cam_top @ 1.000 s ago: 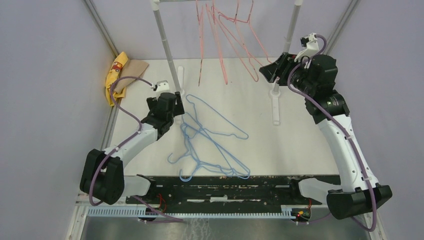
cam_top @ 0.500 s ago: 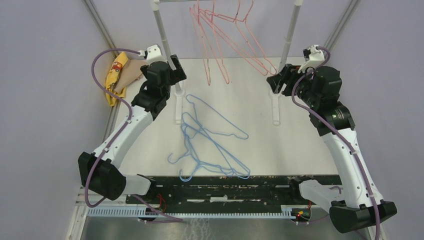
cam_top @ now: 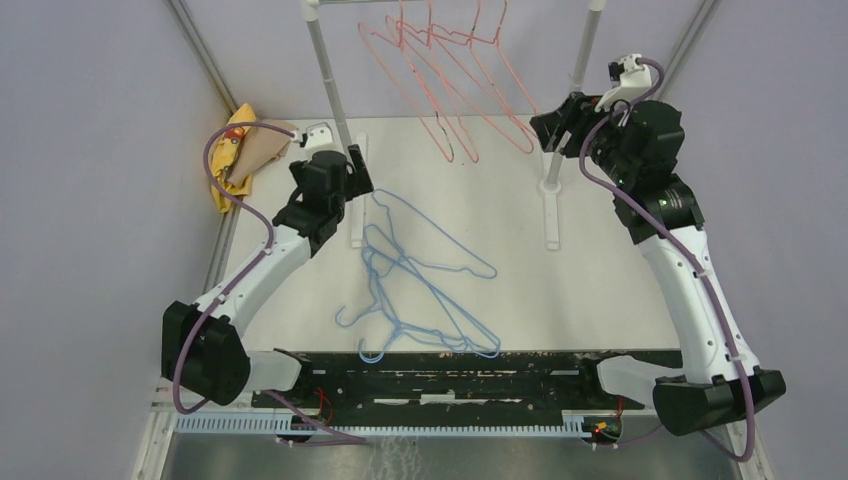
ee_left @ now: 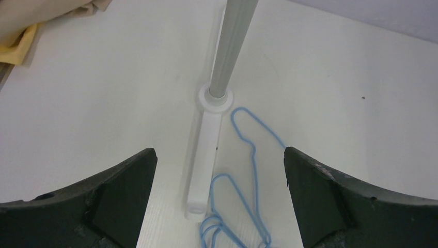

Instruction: Organize the hangers

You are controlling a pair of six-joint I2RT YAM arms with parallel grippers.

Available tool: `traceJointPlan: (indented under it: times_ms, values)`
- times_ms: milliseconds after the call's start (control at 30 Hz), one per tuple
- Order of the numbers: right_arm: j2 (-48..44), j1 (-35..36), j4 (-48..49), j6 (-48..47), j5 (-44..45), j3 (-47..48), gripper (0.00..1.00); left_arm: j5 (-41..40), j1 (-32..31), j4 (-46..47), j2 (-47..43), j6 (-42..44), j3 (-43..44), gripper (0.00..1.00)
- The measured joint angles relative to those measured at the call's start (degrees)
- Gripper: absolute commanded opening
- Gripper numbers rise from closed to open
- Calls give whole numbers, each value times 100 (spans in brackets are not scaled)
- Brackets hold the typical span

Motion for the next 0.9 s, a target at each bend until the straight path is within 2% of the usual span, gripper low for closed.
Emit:
traceJointPlan:
  times_ms: [233, 633, 900]
  values:
    - [999, 70, 688, 168, 33, 713, 59, -20, 0, -11, -341, 0, -846, 99]
    - [2481, 581, 1515, 35, 695, 2017, 58, -39, 0, 153, -664, -2, -1617, 99]
    - [3032, 1204, 1915, -699, 1751, 2243, 58, -22, -2, 313, -658, -2, -1838, 99]
